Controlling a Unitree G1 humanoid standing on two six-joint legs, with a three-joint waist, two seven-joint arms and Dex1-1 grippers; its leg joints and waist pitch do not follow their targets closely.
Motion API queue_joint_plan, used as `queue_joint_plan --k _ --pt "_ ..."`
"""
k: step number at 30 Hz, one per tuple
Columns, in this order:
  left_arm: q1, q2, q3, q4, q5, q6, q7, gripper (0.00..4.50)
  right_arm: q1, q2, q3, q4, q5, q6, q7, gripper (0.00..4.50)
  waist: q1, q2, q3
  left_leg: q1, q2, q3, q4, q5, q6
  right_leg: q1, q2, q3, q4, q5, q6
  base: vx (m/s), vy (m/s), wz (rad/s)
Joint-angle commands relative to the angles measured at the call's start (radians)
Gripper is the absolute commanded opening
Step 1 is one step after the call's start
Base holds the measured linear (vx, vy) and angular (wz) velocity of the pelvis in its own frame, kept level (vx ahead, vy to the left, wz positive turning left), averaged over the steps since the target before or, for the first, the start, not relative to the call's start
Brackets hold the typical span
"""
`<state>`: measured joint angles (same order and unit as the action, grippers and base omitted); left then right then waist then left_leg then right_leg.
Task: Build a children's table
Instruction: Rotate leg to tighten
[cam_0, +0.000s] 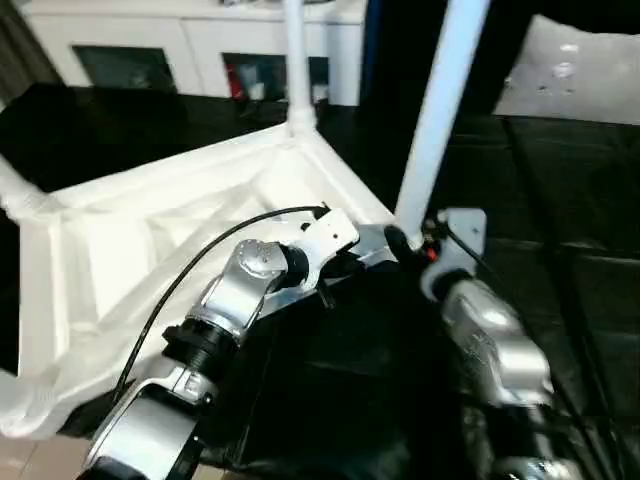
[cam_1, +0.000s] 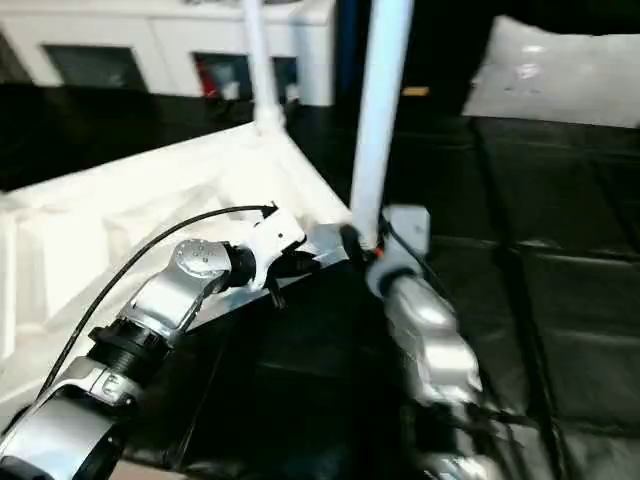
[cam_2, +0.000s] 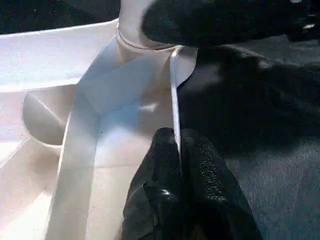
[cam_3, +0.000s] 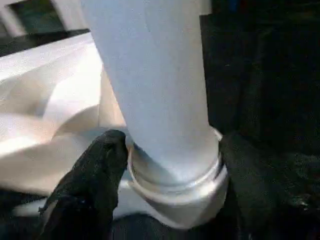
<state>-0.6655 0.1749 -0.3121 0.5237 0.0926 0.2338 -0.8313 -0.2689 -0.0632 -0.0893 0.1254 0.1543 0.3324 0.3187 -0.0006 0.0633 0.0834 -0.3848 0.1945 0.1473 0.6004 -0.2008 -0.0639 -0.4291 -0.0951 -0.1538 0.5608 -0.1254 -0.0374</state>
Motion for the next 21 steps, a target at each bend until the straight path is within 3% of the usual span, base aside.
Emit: queue_joint_plan --k 1,4,5,9,14,17,18,19,21 --pt "-0.016 0.025 0.008 -0.014 -0.005 -0.061 -0.027 0.0 0.029 -0.03 0.001 -0.038 0.015 -0.017 0.06 3.66 0.009 -0.018 -0.095 0.0 0.022 0.002 -0.045 0.025 0.209 0.094 -0.059 0.06 -0.038 -0.119 -0.195 0.0 0.0 0.0" --pt "-0.021 0.044 0.005 0.015 0.006 -0.096 -0.032 0.0 0.055 -0.057 -0.019 -0.069 0.054 -0.02 0.112 3.88 0.016 -0.017 -0.087 0.003 0.02 0.006 -0.05 -0.053 0.175 0.09 -0.057 0.057 -0.057 -0.257 -0.158 0.0 0.0 0.0" --pt "-0.029 0.06 -0.004 0.044 0.014 -0.149 -0.046 0.0 0.077 -0.08 -0.033 -0.1 0.094 -0.016 0.165 3.96 0.017 -0.022 -0.087 0.005 0.021 0.006 -0.053 -0.085 0.158 0.089 -0.056 0.056 -0.063 -0.31 -0.133 0.0 0.0 0.0" --pt "-0.052 0.063 -0.011 0.102 0.006 -0.287 -0.081 0.0 0.145 -0.159 -0.02 -0.175 0.16 -0.017 0.3 4.26 0.023 -0.021 -0.083 0.012 0.02 0.008 -0.056 -0.15 0.121 0.08 -0.054 0.055 -0.084 -0.426 -0.072 0.0 0.0 0.0" --pt "-0.089 0.041 -0.005 0.176 0.025 -0.345 -0.02 0.0 0.222 -0.225 -0.008 -0.27 0.222 0.028 0.411 4.49 0.041 -0.023 -0.087 0.007 0.022 0.006 -0.056 -0.136 0.129 0.081 -0.054 0.054 -0.08 -0.399 -0.073 0.0 0.0 0.0" --pt "-0.09 0.027 0.029 0.182 -0.016 -0.312 -0.025 0.0 0.228 -0.24 0.016 -0.319 0.256 0.057 0.444 4.49 0.042 -0.023 -0.085 0.003 0.02 0.005 -0.056 -0.135 0.126 0.083 -0.053 0.051 -0.083 -0.406 -0.067 0.0 0.0 0.0" --pt "-0.088 0.025 0.042 0.177 -0.038 -0.304 -0.046 0.44 0.224 -0.246 0.027 -0.337 0.27 0.067 0.453 4.5 0.043 -0.022 -0.085 0.005 0.02 0.005 -0.057 -0.132 0.127 0.081 -0.054 0.052 -0.082 -0.405 -0.069 0.0 0.0 0.0" --pt "-0.078 0.024 0.056 0.154 -0.063 -0.283 -0.061 0.44 0.211 -0.238 0.033 -0.346 0.278 0.073 0.446 4.5 0.042 -0.026 -0.085 -0.001 0.019 0.005 -0.057 -0.126 0.126 0.084 -0.054 0.051 -0.08 -0.404 -0.068 0.0 0.0 0.0" --pt "-0.06 0.023 0.075 0.118 -0.094 -0.258 -0.08 0.59 0.189 -0.223 0.038 -0.355 0.29 0.082 0.43 4.5 0.044 -0.021 -0.087 0.003 0.02 0.005 -0.055 -0.122 0.124 0.08 -0.058 0.051 -0.08 -0.406 -0.077 0.0 0.0 0.0"
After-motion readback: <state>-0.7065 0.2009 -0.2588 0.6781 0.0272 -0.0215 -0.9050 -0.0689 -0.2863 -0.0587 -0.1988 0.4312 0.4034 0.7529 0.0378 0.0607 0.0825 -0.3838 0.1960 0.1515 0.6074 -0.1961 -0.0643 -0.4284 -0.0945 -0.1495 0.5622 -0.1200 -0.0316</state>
